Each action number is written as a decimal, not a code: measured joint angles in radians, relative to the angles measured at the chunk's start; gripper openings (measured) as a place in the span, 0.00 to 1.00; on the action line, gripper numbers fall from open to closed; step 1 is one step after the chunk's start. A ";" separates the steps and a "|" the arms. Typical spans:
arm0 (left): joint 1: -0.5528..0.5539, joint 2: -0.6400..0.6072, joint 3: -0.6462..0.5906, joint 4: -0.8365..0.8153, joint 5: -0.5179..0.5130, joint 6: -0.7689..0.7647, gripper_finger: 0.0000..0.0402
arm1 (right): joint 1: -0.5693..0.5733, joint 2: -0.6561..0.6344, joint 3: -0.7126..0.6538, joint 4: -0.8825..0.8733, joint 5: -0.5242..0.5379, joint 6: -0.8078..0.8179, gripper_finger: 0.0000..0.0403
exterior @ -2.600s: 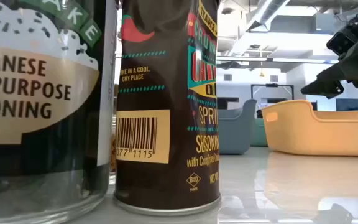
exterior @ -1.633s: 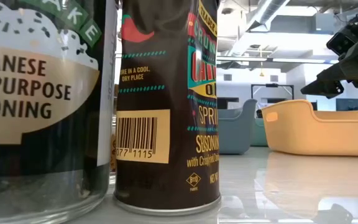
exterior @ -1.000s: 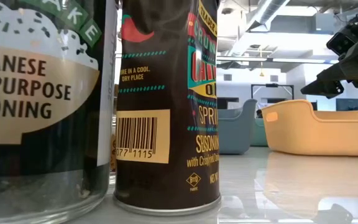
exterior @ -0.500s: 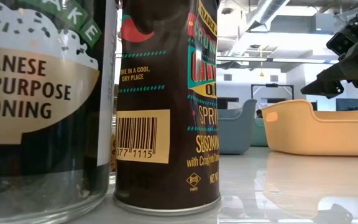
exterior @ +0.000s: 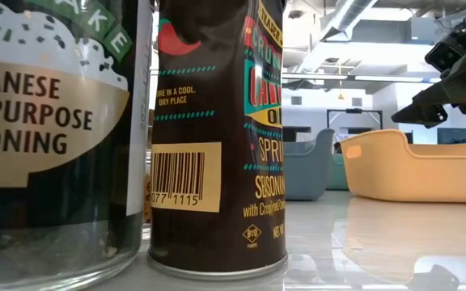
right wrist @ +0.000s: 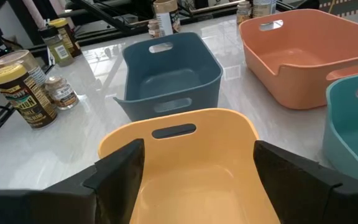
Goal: Sort spices by type
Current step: Put the gold spice bottle into the orange bin
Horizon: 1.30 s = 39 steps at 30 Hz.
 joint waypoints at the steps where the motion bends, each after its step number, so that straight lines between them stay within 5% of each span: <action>1: 0.000 0.050 0.048 -0.053 -0.011 -0.004 0.75 | 0.000 0.000 0.000 0.000 0.000 0.000 0.82; 9: 0.002 0.436 0.429 -0.590 -0.037 -0.292 0.75 | 0.000 0.000 0.000 0.000 0.000 0.000 0.82; 17: 0.011 0.738 0.622 -0.995 -0.035 -0.676 0.75 | 0.000 0.000 0.000 0.000 0.000 0.000 0.82; 30: 0.088 0.923 0.664 -1.332 0.069 -0.754 0.75 | 0.000 0.000 0.000 0.000 0.000 0.000 0.82; 39: 0.129 0.934 0.589 -1.303 0.193 -0.644 0.75 | 0.000 0.000 0.000 0.000 0.000 0.000 0.82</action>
